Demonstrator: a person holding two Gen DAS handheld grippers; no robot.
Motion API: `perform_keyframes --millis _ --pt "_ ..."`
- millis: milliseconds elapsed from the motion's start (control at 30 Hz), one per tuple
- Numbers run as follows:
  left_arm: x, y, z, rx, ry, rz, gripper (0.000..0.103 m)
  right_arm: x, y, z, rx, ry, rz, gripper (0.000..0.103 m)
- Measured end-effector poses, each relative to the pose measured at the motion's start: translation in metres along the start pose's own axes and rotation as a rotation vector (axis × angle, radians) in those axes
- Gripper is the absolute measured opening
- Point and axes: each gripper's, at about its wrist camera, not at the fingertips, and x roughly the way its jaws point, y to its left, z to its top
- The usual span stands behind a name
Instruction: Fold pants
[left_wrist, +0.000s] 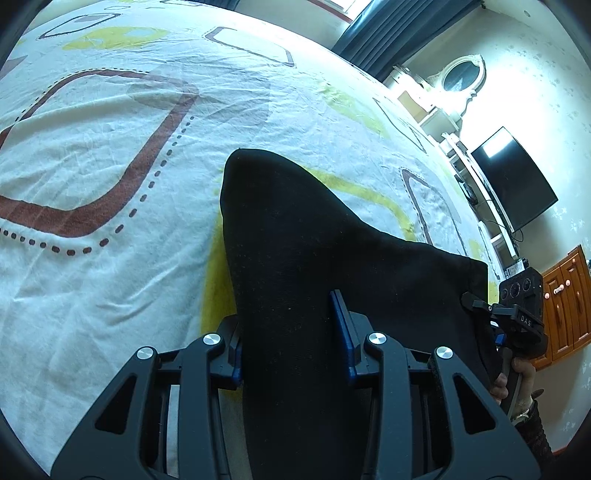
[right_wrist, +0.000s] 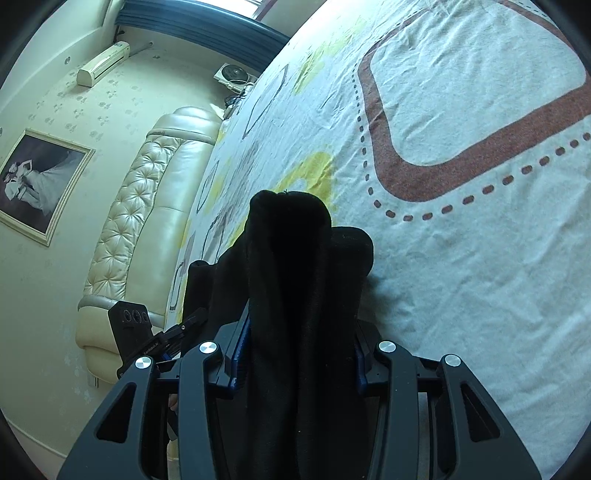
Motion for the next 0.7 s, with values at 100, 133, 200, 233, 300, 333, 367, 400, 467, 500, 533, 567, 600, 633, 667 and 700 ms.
perform_keyframes --millis 100,133,200,233,300,333,367,400,467,500,533,567,600,633,667,700 --pt "0.003 0.003 0.010 -0.004 -0.003 0.003 0.037 0.006 0.000 0.007 0.003 -0.003 0.003 0.043" --pt "0.004 0.004 0.012 -0.004 -0.005 0.005 0.037 0.007 0.000 0.009 0.004 -0.004 0.004 0.043" --pt "0.006 0.005 0.016 -0.005 -0.005 0.007 0.037 0.010 -0.001 0.012 0.010 -0.006 0.008 0.043" --pt "0.008 0.006 0.018 -0.006 -0.004 0.006 0.037 0.011 -0.002 0.013 0.012 -0.007 0.009 0.043" --pt "0.009 0.008 0.021 -0.011 -0.003 0.002 0.037 0.012 -0.002 0.016 0.015 -0.007 0.012 0.043" --pt "0.009 0.009 0.022 -0.012 -0.004 0.000 0.037 0.013 -0.002 0.013 0.017 -0.008 0.013 0.043" --pt "0.010 0.010 0.023 -0.013 -0.005 -0.001 0.037 0.013 -0.001 0.014 0.017 -0.008 0.014 0.043" --pt "0.010 0.010 0.023 -0.013 -0.005 -0.002 0.037 0.014 -0.001 0.014 0.017 -0.008 0.014 0.043" --pt "0.010 0.011 0.023 -0.015 -0.006 -0.005 0.037 0.015 -0.001 0.014 0.020 -0.009 0.016 0.043" --pt "0.010 0.012 0.023 -0.018 -0.005 -0.008 0.037 0.016 -0.001 0.015 0.024 -0.008 0.018 0.043" --pt "0.010 0.013 0.023 -0.024 -0.005 -0.012 0.037 0.016 -0.001 0.016 0.028 -0.007 0.021 0.043" --pt "0.010 0.014 0.023 -0.030 -0.005 -0.017 0.037 0.017 -0.002 0.016 0.031 -0.008 0.023 0.043" --pt "0.010 0.015 0.023 -0.034 -0.005 -0.019 0.037 0.017 -0.002 0.016 0.033 -0.008 0.024 0.043" --pt "0.010 0.016 0.023 -0.036 -0.006 -0.021 0.037 0.018 -0.002 0.016 0.035 -0.009 0.024 0.043" --pt "0.010 0.016 0.023 -0.038 -0.007 -0.023 0.037 0.017 -0.001 0.017 0.036 -0.009 0.024 0.043" --pt "0.010 0.017 0.022 -0.039 -0.008 -0.024 0.037 0.017 -0.001 0.017 0.037 -0.009 0.024 0.043"
